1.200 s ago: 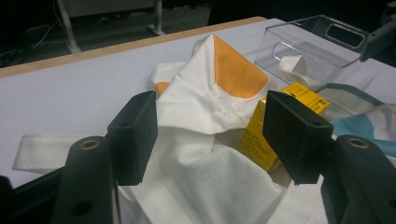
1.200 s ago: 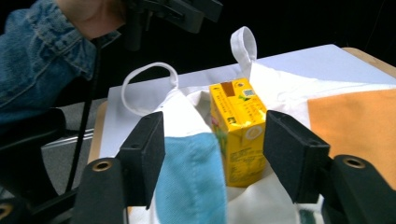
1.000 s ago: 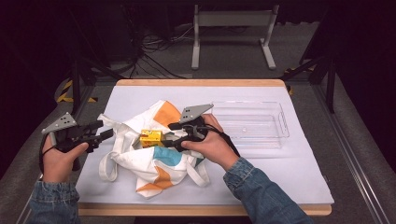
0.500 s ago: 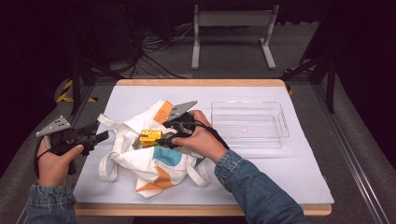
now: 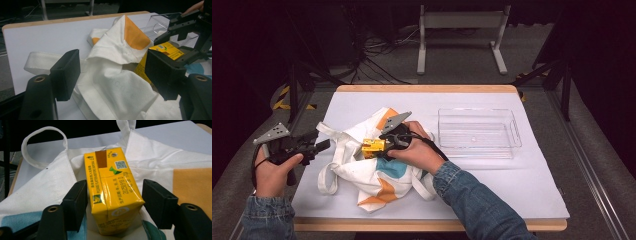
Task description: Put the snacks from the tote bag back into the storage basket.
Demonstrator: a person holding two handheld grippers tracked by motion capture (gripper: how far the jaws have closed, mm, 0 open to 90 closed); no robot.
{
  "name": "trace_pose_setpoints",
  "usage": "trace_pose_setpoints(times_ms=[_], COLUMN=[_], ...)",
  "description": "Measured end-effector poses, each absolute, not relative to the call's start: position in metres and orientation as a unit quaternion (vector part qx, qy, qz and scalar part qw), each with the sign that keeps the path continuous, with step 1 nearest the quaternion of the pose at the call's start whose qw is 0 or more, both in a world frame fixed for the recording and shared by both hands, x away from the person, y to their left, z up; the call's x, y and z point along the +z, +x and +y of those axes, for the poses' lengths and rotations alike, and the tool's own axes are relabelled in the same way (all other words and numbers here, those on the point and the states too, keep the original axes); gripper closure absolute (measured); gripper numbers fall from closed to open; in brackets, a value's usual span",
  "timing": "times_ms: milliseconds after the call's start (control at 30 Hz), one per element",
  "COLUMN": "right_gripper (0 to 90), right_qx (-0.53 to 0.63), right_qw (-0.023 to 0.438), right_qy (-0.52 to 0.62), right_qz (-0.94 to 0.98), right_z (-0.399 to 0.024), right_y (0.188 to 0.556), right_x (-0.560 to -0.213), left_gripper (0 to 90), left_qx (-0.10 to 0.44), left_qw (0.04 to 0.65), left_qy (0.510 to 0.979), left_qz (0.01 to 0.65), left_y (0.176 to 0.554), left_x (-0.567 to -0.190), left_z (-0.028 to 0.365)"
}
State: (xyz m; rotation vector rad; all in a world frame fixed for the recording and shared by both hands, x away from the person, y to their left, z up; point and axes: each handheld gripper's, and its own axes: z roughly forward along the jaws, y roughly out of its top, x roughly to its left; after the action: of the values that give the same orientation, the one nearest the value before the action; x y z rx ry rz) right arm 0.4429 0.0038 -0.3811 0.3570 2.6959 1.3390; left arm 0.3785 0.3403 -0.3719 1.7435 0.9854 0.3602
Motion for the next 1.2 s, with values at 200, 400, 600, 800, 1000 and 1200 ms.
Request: trace_pose_setpoints(times_ms=[200, 400, 600, 800, 1000, 1200], right_gripper=[48.8, 51.3, 51.5, 51.5, 51.4, 51.4], right_qx=[0.424, 0.414, 0.415, 0.421, 0.429, 0.438], right_qw=[0.062, 0.063, 0.069, 0.07, 0.073, 0.076], right_qy=[0.098, 0.084, 0.078, 0.07, 0.069, 0.063], right_qz=[0.898, 0.904, 0.904, 0.902, 0.897, 0.894], right_z=[0.011, 0.012, 0.013, 0.013, 0.008, 0.002], right_y=[0.443, 0.441, 0.44, 0.436, 0.434, 0.431], right_x=[-0.384, -0.38, -0.372, -0.349, -0.327, -0.304], left_gripper=[29.9, 29.9, 29.9, 29.8, 29.3, 28.9], left_qx=[0.148, 0.148, 0.151, 0.15, 0.151, 0.148], left_qw=[0.528, 0.527, 0.53, 0.53, 0.53, 0.528], left_qy=[0.727, 0.727, 0.724, 0.723, 0.723, 0.727], left_qz=[0.414, 0.415, 0.415, 0.417, 0.416, 0.414], left_y=[0.378, 0.379, 0.378, 0.378, 0.377, 0.378], left_x=[-0.372, -0.373, -0.372, -0.372, -0.372, -0.372], left_z=[0.341, 0.341, 0.344, 0.344, 0.343, 0.34])
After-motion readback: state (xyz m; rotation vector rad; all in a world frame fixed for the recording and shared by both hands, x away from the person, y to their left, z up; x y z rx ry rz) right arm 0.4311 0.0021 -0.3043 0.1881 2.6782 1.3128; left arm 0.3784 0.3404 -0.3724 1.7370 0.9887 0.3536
